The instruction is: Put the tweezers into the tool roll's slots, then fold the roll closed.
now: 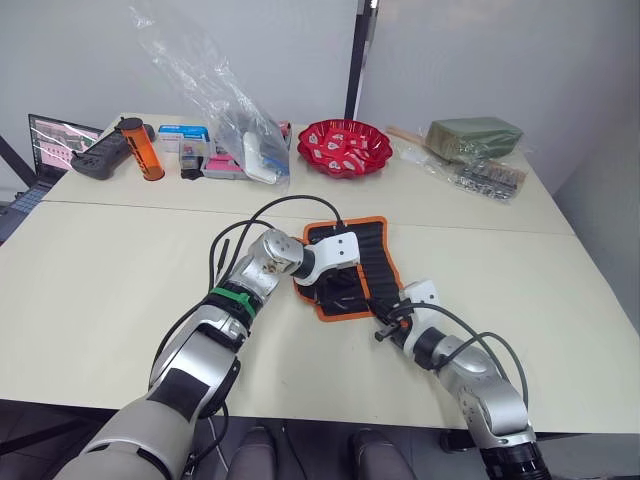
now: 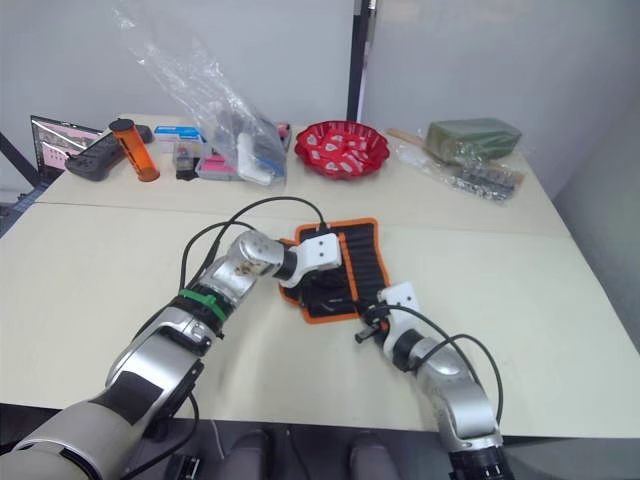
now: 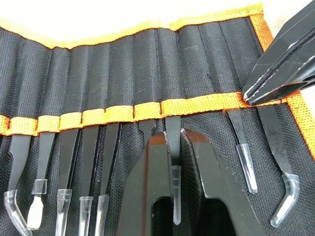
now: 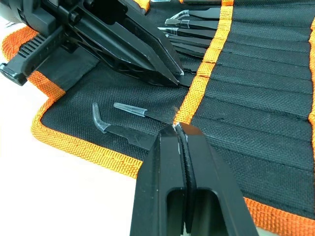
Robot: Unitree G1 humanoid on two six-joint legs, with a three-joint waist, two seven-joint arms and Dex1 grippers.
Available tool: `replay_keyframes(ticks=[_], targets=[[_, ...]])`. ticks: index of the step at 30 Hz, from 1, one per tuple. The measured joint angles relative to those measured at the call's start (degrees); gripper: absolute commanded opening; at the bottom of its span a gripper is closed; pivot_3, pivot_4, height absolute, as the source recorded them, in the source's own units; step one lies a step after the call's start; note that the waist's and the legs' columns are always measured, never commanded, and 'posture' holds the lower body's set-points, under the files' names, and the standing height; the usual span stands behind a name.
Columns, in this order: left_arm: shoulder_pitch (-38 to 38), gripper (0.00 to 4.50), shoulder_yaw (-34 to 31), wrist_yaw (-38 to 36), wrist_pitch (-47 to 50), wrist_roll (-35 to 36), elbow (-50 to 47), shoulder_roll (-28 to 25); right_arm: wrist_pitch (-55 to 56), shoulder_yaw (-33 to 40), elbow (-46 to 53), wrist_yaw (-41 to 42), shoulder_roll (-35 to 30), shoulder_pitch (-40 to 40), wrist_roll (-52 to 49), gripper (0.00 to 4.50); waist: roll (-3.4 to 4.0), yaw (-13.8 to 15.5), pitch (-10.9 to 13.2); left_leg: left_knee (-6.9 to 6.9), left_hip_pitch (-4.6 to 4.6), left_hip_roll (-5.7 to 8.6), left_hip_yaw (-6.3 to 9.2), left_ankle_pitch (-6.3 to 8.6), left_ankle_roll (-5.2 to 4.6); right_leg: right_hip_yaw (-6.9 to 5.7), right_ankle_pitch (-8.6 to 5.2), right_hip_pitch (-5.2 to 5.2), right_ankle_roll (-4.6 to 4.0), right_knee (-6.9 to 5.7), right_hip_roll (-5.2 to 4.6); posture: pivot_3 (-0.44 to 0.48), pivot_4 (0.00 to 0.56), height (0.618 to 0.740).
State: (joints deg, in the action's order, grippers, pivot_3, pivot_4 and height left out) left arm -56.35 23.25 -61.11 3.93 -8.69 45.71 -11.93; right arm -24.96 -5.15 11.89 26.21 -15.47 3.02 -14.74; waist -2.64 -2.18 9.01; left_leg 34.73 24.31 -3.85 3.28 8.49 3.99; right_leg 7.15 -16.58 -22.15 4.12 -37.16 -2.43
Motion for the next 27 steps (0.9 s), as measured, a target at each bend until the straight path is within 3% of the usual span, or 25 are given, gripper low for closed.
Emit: replay_keyframes(ticks=[2,4,6,15,21,27], targets=[[-0.14,0.05,-0.26,0.0,0.86,0.0,0.15,0.2,0.0,0.0,-0.02,0.06,-0.05,0.1,0.0,0.0,0.0,0.0,0.0,0.02,0.0,0.0,0.0,0.0,0.0,0.01,0.01,0.01,0.0,0.0,0.0,0.0,0.15,0.729],[-0.14,0.88,-0.61,-0.07,2.32,0.17,-0.08,0.25,-0.01,-0.02,-0.05,0.1,-0.05,0.14,0.0,0.0,0.0,-0.04,0.0,0.03,0.0,0.0,0.0,0.0,0.0,0.01,0.03,0.01,0.0,0.0,0.0,0.0,0.15,0.729],[0.19,1.38,-1.4,-0.48,5.11,0.99,-2.21,-0.3,-0.05,-0.11,-0.06,0.16,-0.04,0.15,-0.02,0.0,0.01,-0.22,0.0,0.02,0.02,0.0,0.0,0.0,-0.01,0.01,0.04,-0.03,0.0,-0.02,0.0,0.0,0.15,0.729],[4.02,4.42,-9.9,-3.95,25.27,9.43,-25.9,-9.61,-0.02,-0.14,-0.39,0.88,0.06,0.28,-0.05,0.0,0.09,-0.59,-0.01,-0.08,-0.01,-0.02,0.0,0.01,-0.02,0.02,0.03,-0.05,-0.01,-0.04,0.01,0.0,0.15,0.729],[7.31,4.47,-20.26,1.66,34.31,14.98,-35.24,-15.87,1.94,0.07,-2.92,1.47,0.16,2.31,-0.01,0.0,0.12,-0.69,-0.01,-0.02,-0.05,-0.04,-0.01,0.0,-0.03,0.02,0.06,-0.02,-0.02,-0.04,0.01,0.0,0.15,0.729],[20.52,4.47,-30.41,7.93,38.85,18.34,-46.18,-22.92,4.23,-0.44,-6.28,3.24,-0.2,4.45,-0.01,0.0,0.17,-1.34,0.01,-0.03,-0.07,-0.08,-0.02,0.0,-0.03,0.01,0.08,-0.03,-0.04,-0.08,0.01,0.0,0.15,0.729]])
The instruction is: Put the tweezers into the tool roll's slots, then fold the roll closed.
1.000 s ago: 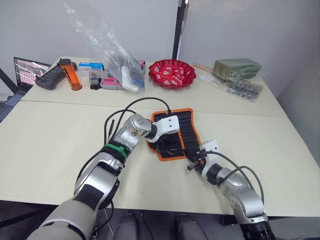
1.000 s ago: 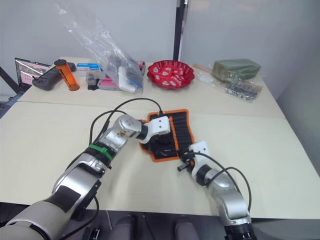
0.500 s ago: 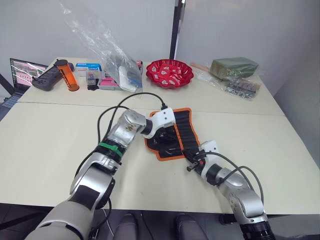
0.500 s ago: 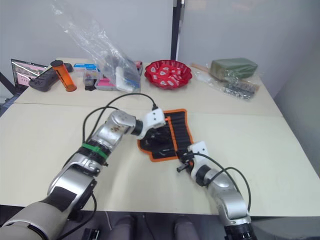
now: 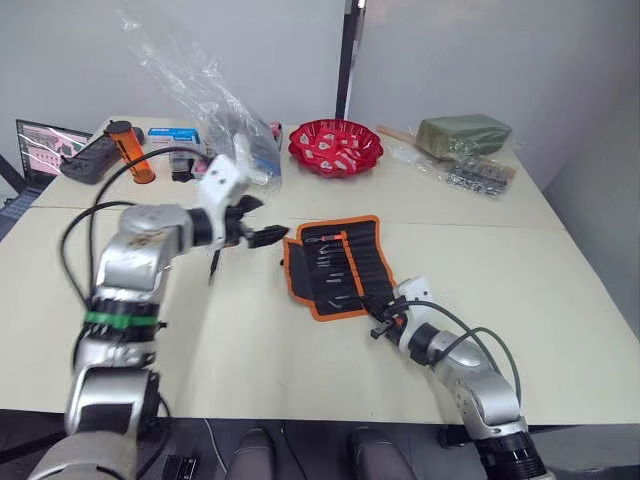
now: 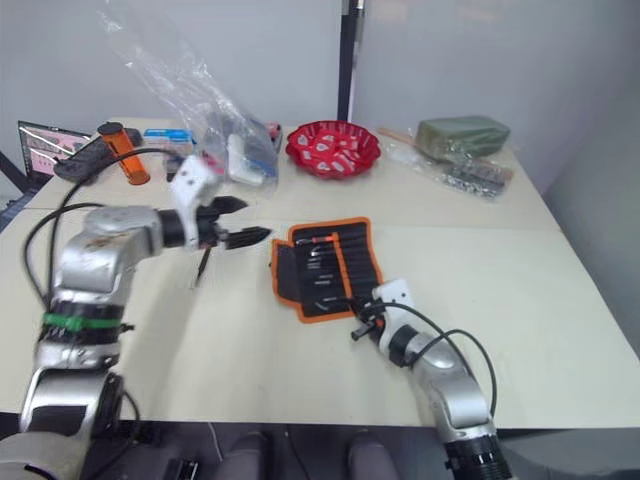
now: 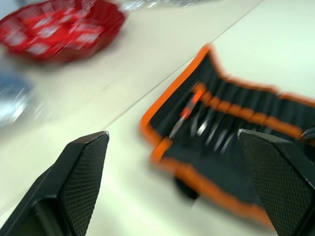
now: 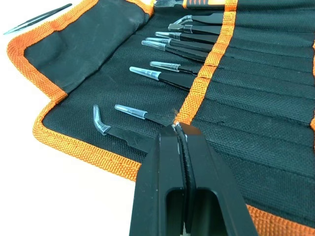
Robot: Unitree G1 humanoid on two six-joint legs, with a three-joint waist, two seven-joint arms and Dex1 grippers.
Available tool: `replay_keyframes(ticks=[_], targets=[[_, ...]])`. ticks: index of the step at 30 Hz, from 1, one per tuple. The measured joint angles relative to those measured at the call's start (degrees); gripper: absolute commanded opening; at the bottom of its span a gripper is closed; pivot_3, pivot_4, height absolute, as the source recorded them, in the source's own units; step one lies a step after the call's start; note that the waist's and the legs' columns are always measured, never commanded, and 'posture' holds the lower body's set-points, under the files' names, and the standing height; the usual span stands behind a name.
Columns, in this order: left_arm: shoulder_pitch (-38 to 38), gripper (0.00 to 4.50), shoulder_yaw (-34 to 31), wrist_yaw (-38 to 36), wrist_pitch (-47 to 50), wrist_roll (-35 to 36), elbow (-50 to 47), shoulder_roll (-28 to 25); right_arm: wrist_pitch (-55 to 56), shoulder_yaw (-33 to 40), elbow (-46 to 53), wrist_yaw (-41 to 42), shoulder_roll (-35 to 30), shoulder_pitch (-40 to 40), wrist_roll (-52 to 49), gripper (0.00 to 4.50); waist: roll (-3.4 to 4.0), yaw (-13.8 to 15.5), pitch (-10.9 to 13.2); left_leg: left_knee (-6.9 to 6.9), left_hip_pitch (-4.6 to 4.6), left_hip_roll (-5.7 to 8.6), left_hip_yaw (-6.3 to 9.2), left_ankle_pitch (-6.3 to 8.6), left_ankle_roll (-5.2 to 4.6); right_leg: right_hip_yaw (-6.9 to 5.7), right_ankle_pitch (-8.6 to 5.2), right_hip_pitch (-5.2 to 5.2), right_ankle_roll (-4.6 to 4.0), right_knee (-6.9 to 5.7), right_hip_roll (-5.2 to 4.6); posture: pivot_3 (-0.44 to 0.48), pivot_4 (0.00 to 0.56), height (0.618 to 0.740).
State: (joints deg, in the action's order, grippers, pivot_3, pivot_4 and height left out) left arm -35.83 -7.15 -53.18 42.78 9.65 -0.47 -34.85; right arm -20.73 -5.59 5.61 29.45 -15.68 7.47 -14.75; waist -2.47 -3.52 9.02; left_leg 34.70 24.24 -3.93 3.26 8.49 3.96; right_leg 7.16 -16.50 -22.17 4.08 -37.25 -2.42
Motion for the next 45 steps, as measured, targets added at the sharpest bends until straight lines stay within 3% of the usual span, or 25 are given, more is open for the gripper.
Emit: replay_keyframes(ticks=[4,9,15,18,22,30,37,40,45], targets=[[10.32,4.47,-7.9,3.92,1.29,2.58,-8.61,-2.03,0.89,-0.06,-2.23,0.97,-0.34,1.56,0.0,0.0,0.0,0.09,0.0,0.03,-0.04,-0.01,-0.01,0.0,0.0,0.0,0.03,0.03,-0.03,0.01,-0.01,0.0,0.15,0.729],[22.33,4.47,-18.11,10.01,1.21,4.75,-16.74,-0.94,1.96,-0.42,-5.21,2.52,-0.31,3.71,-0.01,0.0,-0.01,0.04,-0.01,0.03,-0.1,-0.05,-0.05,0.0,0.0,-0.01,0.08,0.03,-0.11,0.02,-0.02,0.0,0.15,0.729],[42.39,4.47,-29.53,15.18,-1.69,9.02,-29.73,8.9,3.67,-0.73,-10.12,4.47,-0.16,7.14,0.0,0.0,-0.1,-0.32,-0.09,0.02,-0.21,-0.08,-0.16,0.01,0.01,0.03,-0.03,0.08,-0.55,0.11,-0.07,0.0,0.15,0.729],[54.32,4.47,-31.8,15.12,-6.94,10.42,-30.59,15.08,4.77,-0.6,-12.48,4.71,0.2,8.46,0.0,0.0,-0.18,-0.42,-0.16,0.02,-0.3,-0.12,-0.24,0.23,0.36,0.04,-0.04,0.03,-0.63,0.13,-0.1,0.0,0.15,0.729],[62.01,4.47,-36.11,16.22,-13.94,12.22,-30.05,19.95,5.97,0.1,-15.72,4.28,0.32,9.75,0.14,0.0,-0.35,0.37,-0.25,0.02,-0.43,-0.13,-0.18,0.3,0.48,-0.01,-0.49,-0.05,-0.96,0.25,-0.13,0.0,0.15,0.729],[65.65,4.47,-37.65,19.27,-18.94,16.34,-30.03,21.14,6.61,0.04,-17.78,5.1,1.08,10.89,0.21,0.0,-0.42,-0.12,-0.33,-0.03,-0.42,-0.14,-0.4,0.34,0.48,0.11,-0.53,-0.07,-1.0,0.52,-0.27,0.0,0.15,0.729],[64.41,4.47,-36.81,21.56,-18.58,19.43,-30.09,17.76,7.87,-0.23,-19.29,5.34,1.91,11.68,0.48,0.0,-0.42,-0.54,-0.33,-0.09,-0.42,-0.16,-0.4,0.35,0.47,0.09,-0.53,-0.08,-1.0,0.5,-0.24,0.0,0.15,0.729],[61.01,4.47,-34.59,24.14,-16.62,19.98,-30.42,16.06,7.89,-0.14,-19.22,5.31,1.96,11.47,0.5,0.0,-0.4,-0.37,-0.33,-0.09,-0.42,-0.15,-0.37,0.35,0.47,0.07,-0.53,-0.07,-1.0,0.49,-0.23,0.0,0.15,0.729],[48.57,4.47,-25.86,32.21,-12.74,19.53,-31.46,15.47,7.88,0.12,-17.82,5.17,1.85,10.48,0.5,0.0,-0.41,-0.1,-0.35,-0.05,-0.42,-0.11,-0.37,0.34,0.46,0.08,-0.52,-0.01,-0.98,0.46,-0.19,0.0,0.15,0.729]])
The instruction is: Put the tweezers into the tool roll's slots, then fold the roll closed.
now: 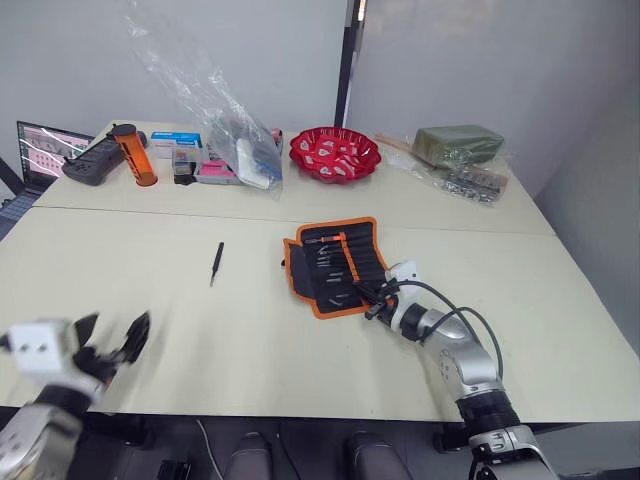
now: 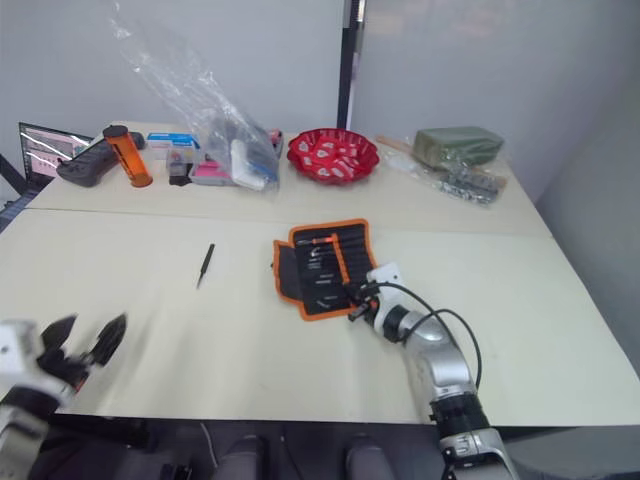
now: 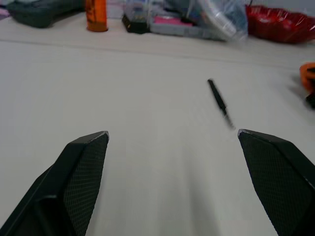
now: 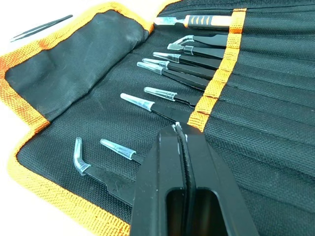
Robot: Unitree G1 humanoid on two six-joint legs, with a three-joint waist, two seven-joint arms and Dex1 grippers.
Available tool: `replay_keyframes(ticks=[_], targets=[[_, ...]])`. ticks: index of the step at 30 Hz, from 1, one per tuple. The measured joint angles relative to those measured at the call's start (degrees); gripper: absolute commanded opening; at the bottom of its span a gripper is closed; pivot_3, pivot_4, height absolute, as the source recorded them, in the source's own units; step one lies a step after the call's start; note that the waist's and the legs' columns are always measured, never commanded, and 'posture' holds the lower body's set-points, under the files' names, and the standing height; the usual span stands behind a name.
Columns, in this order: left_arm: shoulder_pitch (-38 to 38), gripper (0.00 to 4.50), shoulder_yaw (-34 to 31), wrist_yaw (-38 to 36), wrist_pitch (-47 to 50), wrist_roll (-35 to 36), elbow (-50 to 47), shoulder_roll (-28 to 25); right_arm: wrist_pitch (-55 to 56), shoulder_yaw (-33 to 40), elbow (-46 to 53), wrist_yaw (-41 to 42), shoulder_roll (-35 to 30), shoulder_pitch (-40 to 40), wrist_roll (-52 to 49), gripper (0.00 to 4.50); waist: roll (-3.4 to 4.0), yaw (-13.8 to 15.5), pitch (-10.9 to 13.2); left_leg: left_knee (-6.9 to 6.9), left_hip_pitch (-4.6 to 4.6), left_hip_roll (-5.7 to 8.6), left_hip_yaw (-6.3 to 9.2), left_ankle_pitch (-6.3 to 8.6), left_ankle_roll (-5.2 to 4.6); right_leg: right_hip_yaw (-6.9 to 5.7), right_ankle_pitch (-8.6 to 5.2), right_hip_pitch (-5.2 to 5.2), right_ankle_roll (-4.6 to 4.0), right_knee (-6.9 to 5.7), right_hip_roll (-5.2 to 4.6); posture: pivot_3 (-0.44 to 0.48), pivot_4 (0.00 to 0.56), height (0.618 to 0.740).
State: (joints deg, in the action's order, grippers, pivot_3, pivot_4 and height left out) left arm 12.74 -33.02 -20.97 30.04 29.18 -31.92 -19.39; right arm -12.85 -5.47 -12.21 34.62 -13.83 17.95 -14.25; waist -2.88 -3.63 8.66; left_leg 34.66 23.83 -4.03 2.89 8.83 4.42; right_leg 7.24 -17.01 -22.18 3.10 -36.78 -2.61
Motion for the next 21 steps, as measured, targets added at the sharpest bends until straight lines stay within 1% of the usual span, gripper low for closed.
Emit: replay_keyframes(ticks=[3,6,7,9,12,13,15,16,20,21], targets=[[-5.7,4.47,5.55,4.96,2.32,-2.6,0.48,-0.01,-0.29,-0.1,1.82,-0.06,-0.29,-0.94,0.0,0.0,-0.01,-0.15,-0.02,-0.04,0.02,0.01,0.04,-0.02,-0.12,0.01,0.14,0.04,0.21,-0.2,0.07,0.0,0.15,0.729],[-10.22,4.47,9.66,8.77,3.79,-5.28,2.29,0.11,-1.09,-0.19,3.05,-0.13,-0.51,-1.1,-0.01,0.0,0.01,-0.13,-0.02,-0.1,0.07,0.04,0.12,-0.11,-0.27,0.01,0.29,0.07,0.46,-0.3,0.12,0.0,0.15,0.729],[-12.39,4.47,11.36,10.02,4.23,-6.46,3.52,0.35,-1.26,-0.05,3.6,-0.37,-0.69,-1.49,-0.01,0.0,0.14,-0.1,-0.02,-0.1,0.08,0.05,0.12,-0.11,-0.27,0.01,0.35,0.07,0.59,-0.3,0.12,0.0,0.15,0.729],[-16.05,4.47,13.84,11.5,4.55,-7.86,6.25,1.23,-1.76,0.21,4.39,-0.93,-0.88,-1.99,-0.01,0.0,0.18,0.23,-0.03,-0.09,0.08,0.07,0.17,-0.11,-0.28,-0.01,0.39,0.05,0.67,-0.29,0.13,0.0,0.15,0.729],[-20.03,4.47,17.46,12.53,4.19,-9.74,11.39,2.62,-2.29,0.5,5.42,-1.4,-0.85,-2.59,-0.02,0.0,0.2,0.35,-0.02,-0.03,0.07,0.1,0.16,-0.09,-0.25,0.02,0.35,0.03,0.6,-0.21,0.12,0.0,0.15,0.729],[-22.03,4.47,18.31,13.31,3.81,-10.79,14.71,3.23,-2.41,0.62,5.93,-1.69,-0.85,-2.8,-0.02,0.0,0.2,0.48,-0.02,-0.03,0.07,0.1,0.19,-0.09,-0.25,0.0,0.29,0.04,0.5,-0.19,0.12,0.0,0.15,0.729],[-24.2,4.47,18.95,14.61,3.71,-12.01,18.79,3.96,-2.66,0.58,6.57,-2.16,-0.82,-3.03,-0.02,0.0,0.19,0.57,-0.02,-0.02,0.12,0.1,0.18,-0.1,-0.26,0.01,0.29,0.05,0.5,-0.2,0.13,0.0,0.15,0.729],[-24.82,4.47,19.45,15.3,3.7,-12.66,20.17,4.22,-2.76,0.59,6.8,-2.27,-0.82,-3.16,-0.02,0.0,0.19,0.68,-0.02,-0.02,0.19,0.1,0.17,-0.11,-0.28,0.01,0.37,0.05,0.64,-0.2,0.13,0.0,0.15,0.729],[-25.04,4.47,22.13,17.19,4.53,-15.65,21.76,5.1,-3.35,0.66,7.15,-2.45,-0.98,-3.41,-0.01,0.0,0.2,0.98,-0.02,-0.02,0.34,0.1,0.19,-0.19,-0.4,0.01,0.49,-0.01,0.83,-0.2,0.14,0.0,0.15,0.729],[-25.02,4.21,22.45,17.68,5.22,-15.87,21.75,5.52,-3.57,0.69,7.22,-2.54,-0.98,-3.4,-0.02,0.0,0.19,1.01,-0.02,-0.02,0.33,0.1,0.19,-0.19,-0.4,0.01,0.49,-0.01,0.84,-0.2,0.13,0.0,0.15,0.729]])
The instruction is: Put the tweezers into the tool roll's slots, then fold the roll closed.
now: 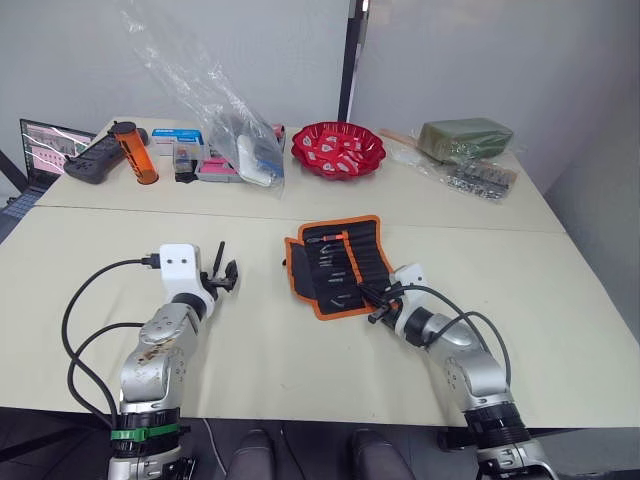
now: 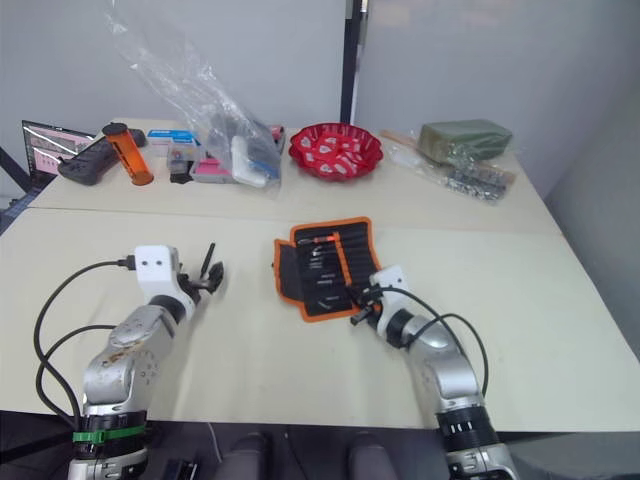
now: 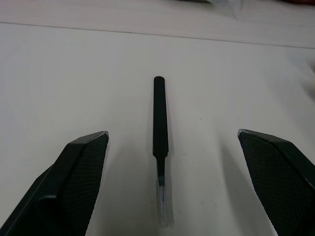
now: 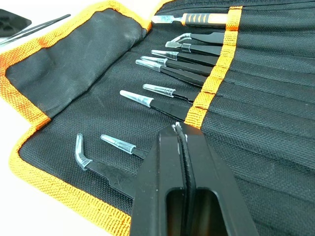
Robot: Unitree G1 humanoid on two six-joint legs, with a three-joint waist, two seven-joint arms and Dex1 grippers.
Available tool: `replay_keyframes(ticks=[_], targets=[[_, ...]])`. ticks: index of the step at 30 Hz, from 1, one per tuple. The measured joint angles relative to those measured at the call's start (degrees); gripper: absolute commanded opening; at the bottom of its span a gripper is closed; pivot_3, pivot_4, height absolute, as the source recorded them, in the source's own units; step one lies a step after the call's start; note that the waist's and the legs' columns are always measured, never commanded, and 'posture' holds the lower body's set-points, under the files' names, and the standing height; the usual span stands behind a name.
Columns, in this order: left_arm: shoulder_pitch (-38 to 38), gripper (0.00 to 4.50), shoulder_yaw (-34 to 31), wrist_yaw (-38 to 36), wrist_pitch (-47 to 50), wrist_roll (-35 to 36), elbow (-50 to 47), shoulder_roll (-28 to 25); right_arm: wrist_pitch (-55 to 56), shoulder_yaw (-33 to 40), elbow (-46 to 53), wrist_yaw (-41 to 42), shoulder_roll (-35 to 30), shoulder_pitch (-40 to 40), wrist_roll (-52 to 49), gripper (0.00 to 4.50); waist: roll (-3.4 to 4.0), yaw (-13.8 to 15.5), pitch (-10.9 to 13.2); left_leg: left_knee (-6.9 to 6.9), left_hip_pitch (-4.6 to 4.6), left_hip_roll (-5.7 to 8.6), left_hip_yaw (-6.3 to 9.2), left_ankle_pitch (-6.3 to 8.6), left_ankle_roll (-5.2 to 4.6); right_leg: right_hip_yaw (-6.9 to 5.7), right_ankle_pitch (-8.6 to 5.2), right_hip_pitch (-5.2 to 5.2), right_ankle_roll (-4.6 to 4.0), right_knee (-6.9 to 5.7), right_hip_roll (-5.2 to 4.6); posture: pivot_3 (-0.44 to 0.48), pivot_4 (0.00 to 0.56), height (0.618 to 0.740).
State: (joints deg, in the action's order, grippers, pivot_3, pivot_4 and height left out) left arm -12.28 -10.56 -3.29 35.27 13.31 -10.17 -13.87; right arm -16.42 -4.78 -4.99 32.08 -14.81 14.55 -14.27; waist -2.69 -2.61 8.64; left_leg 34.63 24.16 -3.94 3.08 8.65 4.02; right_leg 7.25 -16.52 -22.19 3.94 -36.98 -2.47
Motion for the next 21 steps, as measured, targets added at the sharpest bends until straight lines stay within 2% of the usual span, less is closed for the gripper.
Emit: replay_keyframes(ticks=[5,13,21], targets=[[-0.1,2.75,0.25,1.49,1.31,-1.13,0.17,0.77,-0.23,0.18,0.03,-0.23,0.0,-0.01,0.0,0.0,0.01,0.02,0.0,0.01,-0.02,0.0,0.0,0.08,0.14,0.0,0.0,0.01,0.0,0.0,0.0,0.0,0.15,0.729],[-0.44,0.05,-0.2,2.44,2.35,-1.93,0.16,1.6,-0.23,0.34,-0.15,-0.21,-0.05,0.11,0.01,0.0,0.02,0.1,-0.01,0.04,-0.02,0.01,0.0,0.1,0.16,0.0,0.0,0.01,-0.01,0.01,-0.01,0.0,0.15,0.729],[-2.93,0.02,-0.66,0.6,-3.37,-2.86,6.84,0.23,-0.25,0.21,-0.6,-0.23,-0.05,0.77,0.04,0.0,0.14,0.12,-0.03,0.05,-0.25,0.03,0.01,0.2,0.33,0.0,-0.2,0.02,-0.35,0.1,-0.01,0.0,0.15,0.729]])
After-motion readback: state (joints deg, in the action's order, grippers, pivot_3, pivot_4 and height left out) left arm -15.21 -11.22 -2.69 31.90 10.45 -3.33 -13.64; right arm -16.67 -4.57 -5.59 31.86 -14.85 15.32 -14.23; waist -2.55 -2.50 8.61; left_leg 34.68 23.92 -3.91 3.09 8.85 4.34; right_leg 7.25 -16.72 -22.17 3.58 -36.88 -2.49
